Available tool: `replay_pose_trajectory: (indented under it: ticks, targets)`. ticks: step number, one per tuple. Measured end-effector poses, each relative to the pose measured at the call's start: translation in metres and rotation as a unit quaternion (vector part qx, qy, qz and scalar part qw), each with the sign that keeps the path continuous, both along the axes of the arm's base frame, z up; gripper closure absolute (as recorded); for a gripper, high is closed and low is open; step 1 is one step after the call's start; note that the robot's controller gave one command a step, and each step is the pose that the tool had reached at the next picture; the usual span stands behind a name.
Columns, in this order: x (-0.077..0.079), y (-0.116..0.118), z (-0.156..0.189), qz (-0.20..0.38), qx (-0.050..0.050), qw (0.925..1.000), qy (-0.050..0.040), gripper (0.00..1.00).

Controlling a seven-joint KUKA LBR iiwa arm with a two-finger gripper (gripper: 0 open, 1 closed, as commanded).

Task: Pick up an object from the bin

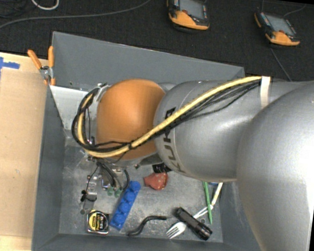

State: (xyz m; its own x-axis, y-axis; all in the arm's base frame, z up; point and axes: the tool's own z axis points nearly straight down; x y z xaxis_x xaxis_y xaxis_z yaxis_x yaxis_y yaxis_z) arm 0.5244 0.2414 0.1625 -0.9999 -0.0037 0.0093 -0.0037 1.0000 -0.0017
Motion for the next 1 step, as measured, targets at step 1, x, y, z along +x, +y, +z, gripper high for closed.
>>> replay_pose_trajectory:
  ticks: [1]
  targets:
    - [0.0023, -0.0014, 0.0046, -0.003, 0.001, 1.0000, -0.0037, 0.00]
